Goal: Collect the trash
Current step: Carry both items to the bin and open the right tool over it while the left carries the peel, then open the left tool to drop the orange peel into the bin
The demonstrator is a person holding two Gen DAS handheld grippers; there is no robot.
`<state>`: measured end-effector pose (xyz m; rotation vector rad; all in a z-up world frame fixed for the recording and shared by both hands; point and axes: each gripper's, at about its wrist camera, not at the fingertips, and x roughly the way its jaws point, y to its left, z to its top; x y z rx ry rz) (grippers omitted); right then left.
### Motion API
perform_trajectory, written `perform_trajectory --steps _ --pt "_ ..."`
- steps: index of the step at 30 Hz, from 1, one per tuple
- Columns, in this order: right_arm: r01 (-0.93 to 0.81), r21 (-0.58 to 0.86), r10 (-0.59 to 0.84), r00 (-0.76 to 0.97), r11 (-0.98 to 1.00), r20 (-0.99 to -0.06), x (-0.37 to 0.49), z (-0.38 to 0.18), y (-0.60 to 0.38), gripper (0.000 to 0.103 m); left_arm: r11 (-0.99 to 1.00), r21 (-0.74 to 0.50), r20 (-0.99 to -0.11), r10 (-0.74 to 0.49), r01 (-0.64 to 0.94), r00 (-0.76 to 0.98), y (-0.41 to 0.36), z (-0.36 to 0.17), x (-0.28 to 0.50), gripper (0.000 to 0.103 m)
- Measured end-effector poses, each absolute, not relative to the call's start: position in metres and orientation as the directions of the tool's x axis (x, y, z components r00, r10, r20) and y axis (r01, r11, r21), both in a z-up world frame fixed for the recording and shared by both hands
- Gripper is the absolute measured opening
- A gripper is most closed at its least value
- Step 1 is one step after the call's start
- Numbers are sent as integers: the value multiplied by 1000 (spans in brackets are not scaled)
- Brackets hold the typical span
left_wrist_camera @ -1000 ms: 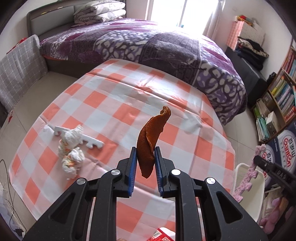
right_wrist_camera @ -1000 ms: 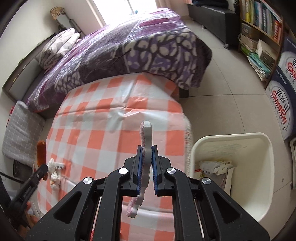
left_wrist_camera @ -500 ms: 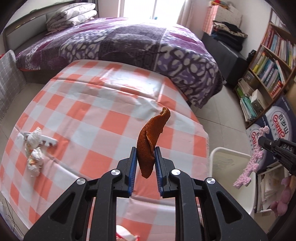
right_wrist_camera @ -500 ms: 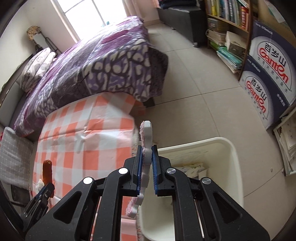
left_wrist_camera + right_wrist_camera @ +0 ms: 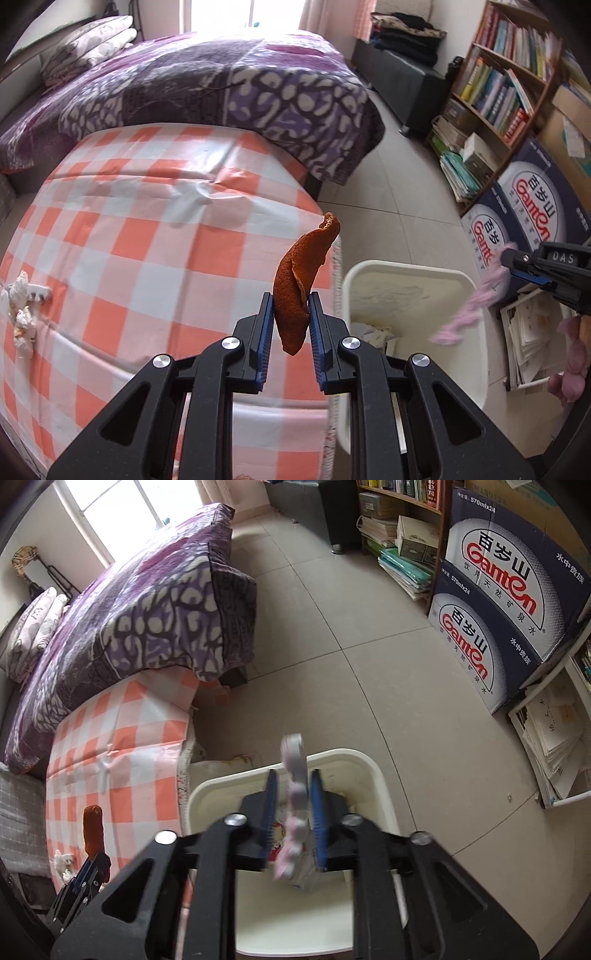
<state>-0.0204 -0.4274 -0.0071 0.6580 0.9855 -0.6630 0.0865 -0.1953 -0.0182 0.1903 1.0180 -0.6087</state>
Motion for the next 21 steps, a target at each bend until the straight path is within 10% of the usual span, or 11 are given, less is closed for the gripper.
perform_trajectory --steps 21 --pt "820 240 -207 393 519 -896 -65 -10 -471 59 677 -150 -851 -459 720 255 -274 -37 23 25"
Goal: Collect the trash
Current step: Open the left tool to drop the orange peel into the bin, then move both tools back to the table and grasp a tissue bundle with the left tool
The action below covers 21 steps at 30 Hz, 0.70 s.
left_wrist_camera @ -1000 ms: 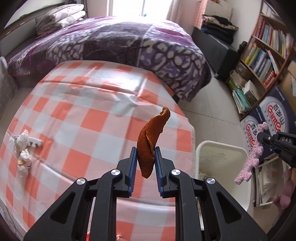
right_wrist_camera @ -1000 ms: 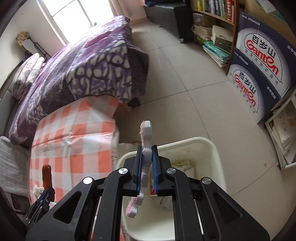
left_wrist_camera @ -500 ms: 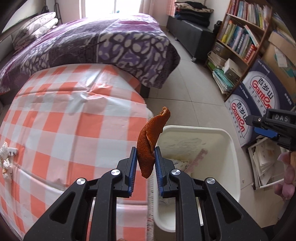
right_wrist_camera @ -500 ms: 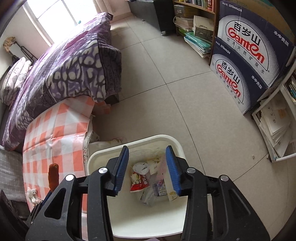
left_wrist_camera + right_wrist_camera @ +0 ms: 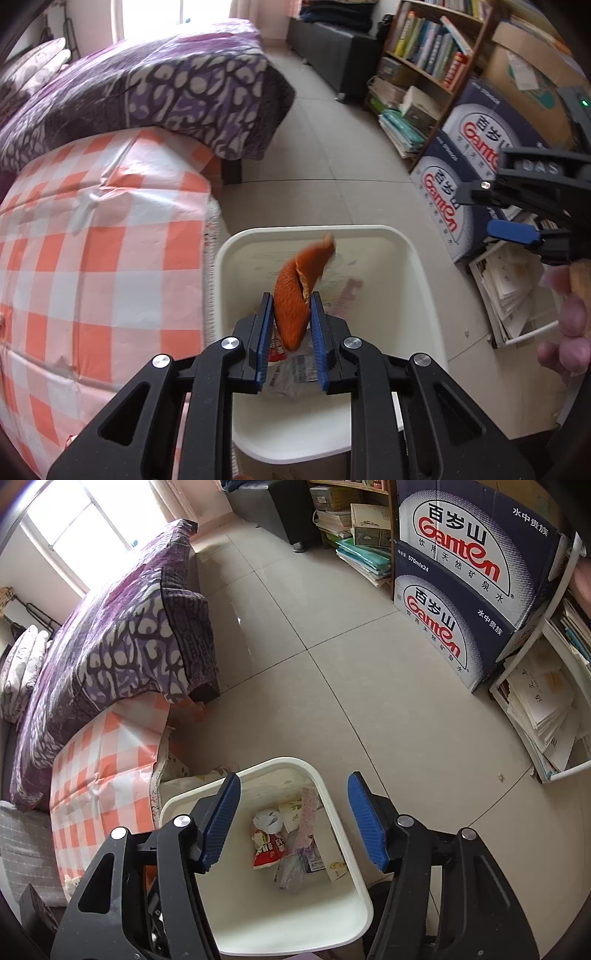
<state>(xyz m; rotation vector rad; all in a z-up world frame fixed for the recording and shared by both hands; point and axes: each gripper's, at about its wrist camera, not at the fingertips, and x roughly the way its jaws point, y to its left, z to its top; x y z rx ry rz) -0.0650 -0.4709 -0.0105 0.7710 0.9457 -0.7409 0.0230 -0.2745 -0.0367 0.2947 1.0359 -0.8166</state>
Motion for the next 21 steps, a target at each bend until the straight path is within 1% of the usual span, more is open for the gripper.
perform_trajectory --steps 1,2,3,4,7,9,14,16,21 --pt "821 243 -205 394 517 -896 -65 -11 -472 60 669 -156 -850 -465 727 245 -276 -37 21 31" --pt "822 244 -205 395 514 -896 -66 -11 -472 61 664 -162 -849 -471 730 240 -277 -37 20 46" --pt "823 245 -206 395 513 -895 -66 -10 -472 61 664 -163 -846 -474 730 243 -276 -36 19 54" --pt "823 246 -207 396 512 -895 -66 -10 -472 62 664 -159 -844 -475 730 249 -275 -35 19 55" --pt "824 258 -204 404 504 -892 -64 -10 -469 70 675 -137 -849 -457 725 265 -270 -35 22 58" --pt "821 262 -199 407 507 -891 -61 -10 -467 73 695 -120 -854 -437 709 284 -263 -34 28 61" --pt "801 265 -174 413 537 -894 -45 -12 -452 81 770 -5 -864 -325 638 385 -231 -34 55 67" --pt "790 262 -163 412 554 -896 -36 -14 -443 84 804 35 -870 -267 594 414 -214 -36 69 68" --pt "765 260 -127 406 589 -905 -15 -20 -421 85 883 104 -890 -123 457 439 -152 -47 114 68"
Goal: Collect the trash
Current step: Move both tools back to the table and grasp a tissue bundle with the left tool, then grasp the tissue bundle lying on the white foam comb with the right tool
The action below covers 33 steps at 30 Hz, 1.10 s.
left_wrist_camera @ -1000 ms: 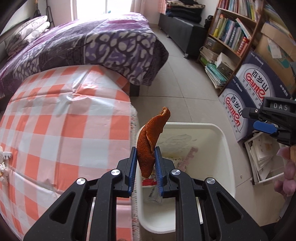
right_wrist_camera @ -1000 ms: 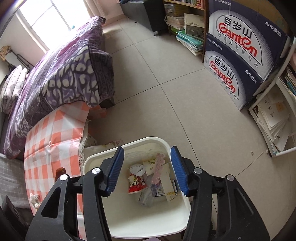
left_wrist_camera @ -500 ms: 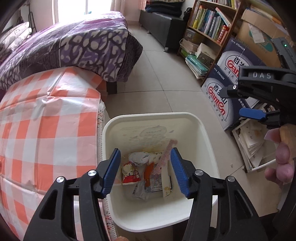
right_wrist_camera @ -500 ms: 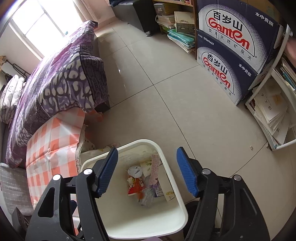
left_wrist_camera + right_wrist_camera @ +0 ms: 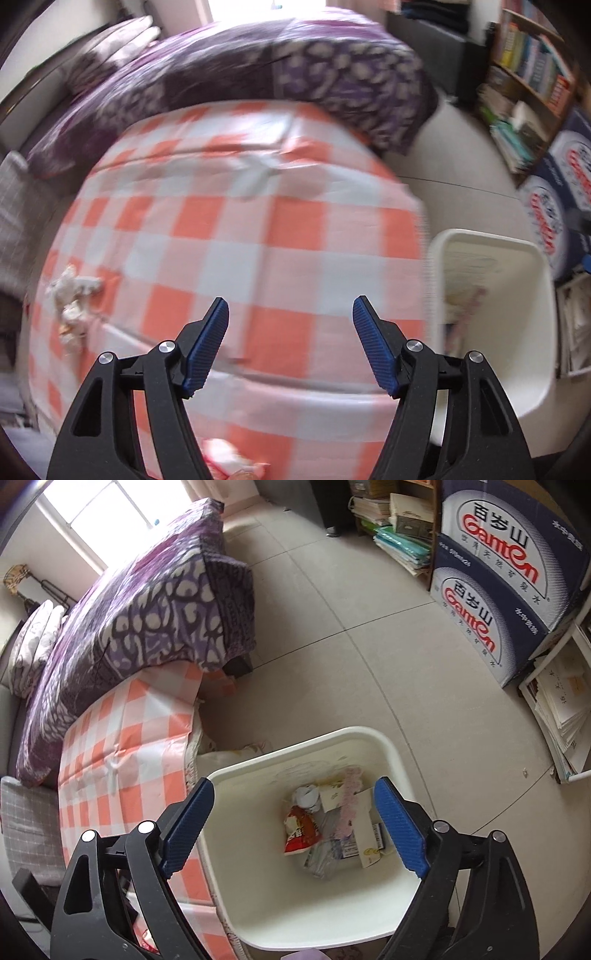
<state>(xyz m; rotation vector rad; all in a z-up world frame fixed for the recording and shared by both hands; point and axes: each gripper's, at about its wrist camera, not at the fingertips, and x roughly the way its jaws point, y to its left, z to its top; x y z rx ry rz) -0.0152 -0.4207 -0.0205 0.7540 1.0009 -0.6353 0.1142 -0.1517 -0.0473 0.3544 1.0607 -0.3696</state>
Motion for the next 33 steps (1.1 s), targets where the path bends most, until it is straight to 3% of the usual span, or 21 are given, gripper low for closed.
perform_trajectory --steps 11,17,24,25,27,28,33 --pt "707 220 -91 374 672 -923 31 -36 -364 85 952 240 -881 132 188 455 -8 -52 192 68" --pt "675 211 -81 374 707 -924 49 -43 -340 85 966 241 -902 187 94 390 52 -66 216 68" --pt "599 278 -33 455 751 -890 68 -41 -309 96 993 95 -961 72 74 267 91 -95 229 67" --pt "586 281 -26 460 760 -887 71 -42 -304 96 995 66 -965 44 78 260 95 -96 229 64" --pt "558 280 -11 461 781 -887 78 -44 -293 96 996 32 -967 9 86 255 102 -97 228 43" --pt "539 273 -4 457 797 -890 83 -47 -285 96 996 21 -966 -2 85 258 105 -94 227 39" --pt "493 222 5 403 841 -915 106 -62 -251 96 997 -39 -956 -57 67 288 129 -68 224 37"
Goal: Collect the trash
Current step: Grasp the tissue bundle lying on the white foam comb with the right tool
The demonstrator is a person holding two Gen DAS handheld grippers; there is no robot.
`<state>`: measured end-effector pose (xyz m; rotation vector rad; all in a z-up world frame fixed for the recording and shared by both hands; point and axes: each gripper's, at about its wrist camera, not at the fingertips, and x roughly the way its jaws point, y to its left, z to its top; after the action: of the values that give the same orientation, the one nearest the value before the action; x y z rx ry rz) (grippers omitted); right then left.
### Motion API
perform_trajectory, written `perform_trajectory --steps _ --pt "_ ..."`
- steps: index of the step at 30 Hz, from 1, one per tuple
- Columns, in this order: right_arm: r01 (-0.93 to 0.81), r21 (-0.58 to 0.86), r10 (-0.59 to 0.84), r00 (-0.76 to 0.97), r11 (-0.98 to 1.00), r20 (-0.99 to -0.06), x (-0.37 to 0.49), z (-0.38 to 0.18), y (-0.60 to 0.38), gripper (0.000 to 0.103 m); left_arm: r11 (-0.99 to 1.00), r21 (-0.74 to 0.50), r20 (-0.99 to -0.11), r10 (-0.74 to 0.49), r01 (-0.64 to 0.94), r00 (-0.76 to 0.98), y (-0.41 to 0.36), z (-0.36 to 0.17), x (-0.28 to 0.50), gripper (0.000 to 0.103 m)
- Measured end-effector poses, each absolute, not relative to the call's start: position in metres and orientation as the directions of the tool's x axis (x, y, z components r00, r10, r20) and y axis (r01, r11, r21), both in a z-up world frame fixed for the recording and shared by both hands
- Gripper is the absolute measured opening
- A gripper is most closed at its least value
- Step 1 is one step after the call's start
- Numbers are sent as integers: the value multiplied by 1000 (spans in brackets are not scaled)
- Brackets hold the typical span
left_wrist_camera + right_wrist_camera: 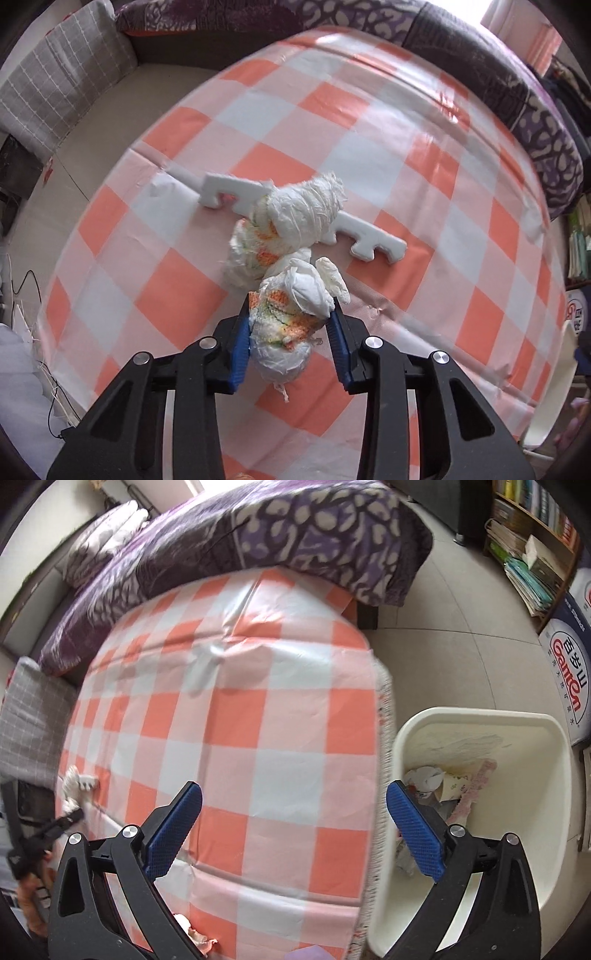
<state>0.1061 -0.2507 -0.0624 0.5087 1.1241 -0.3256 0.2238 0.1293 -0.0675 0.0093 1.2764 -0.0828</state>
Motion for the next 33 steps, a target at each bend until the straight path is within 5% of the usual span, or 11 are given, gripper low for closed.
perform_trajectory --steps 13,18,27,28,30,33 --pt "273 261 145 382 926 -913 215 -59 -45 92 976 -66 -828 61 -206 557 224 47 219 37" --pt "277 303 206 328 912 -922 243 -71 18 84 953 -150 -810 33 -262 586 250 63 212 37" --pt "324 262 159 310 909 -937 263 -92 70 84 952 -165 -787 30 -257 616 257 73 208 37" --pt "323 256 155 307 911 -939 265 -94 72 79 953 -159 -786 37 -259 617 258 73 208 37" --pt "303 242 154 288 922 -945 271 -100 74 52 953 -158 -788 35 -257 614 260 72 208 37" --pt "233 205 124 318 951 -940 273 -94 75 39 953 -157 -789 37 -258 613 262 70 208 37"
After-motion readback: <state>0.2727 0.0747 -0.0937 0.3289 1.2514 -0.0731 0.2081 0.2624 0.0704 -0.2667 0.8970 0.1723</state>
